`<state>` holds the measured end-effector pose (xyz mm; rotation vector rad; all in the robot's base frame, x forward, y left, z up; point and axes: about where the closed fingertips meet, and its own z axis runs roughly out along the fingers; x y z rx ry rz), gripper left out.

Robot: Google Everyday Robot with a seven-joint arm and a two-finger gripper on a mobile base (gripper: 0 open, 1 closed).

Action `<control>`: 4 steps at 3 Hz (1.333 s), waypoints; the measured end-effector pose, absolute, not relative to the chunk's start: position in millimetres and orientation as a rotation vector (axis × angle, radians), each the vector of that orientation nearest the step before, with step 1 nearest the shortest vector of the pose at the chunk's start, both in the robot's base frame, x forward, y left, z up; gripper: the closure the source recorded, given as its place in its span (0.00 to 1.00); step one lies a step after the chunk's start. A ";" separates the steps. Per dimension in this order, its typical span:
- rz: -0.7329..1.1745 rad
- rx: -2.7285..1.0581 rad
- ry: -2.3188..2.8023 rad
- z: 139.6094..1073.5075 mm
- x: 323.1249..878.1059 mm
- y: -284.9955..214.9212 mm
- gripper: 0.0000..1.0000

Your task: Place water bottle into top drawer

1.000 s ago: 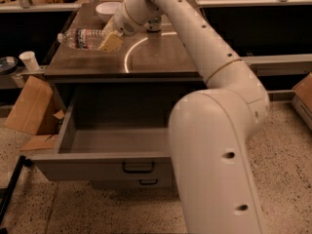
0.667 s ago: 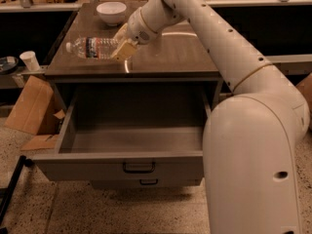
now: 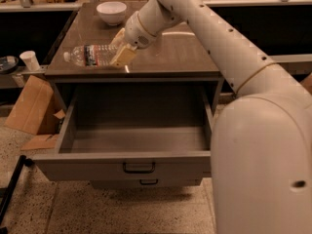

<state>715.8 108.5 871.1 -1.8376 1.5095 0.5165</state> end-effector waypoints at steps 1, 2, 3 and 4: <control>0.482 -1.880 1.485 868.3 679.7 102.2 1.00; 0.521 -1.841 1.523 841.7 644.5 93.1 1.00; 0.617 -1.835 1.643 763.6 602.4 83.7 1.00; 0.626 -1.829 1.652 756.5 601.2 81.6 1.00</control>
Offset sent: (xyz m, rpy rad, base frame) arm -0.1385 -0.0298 -0.1152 -0.0352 0.1337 -0.0203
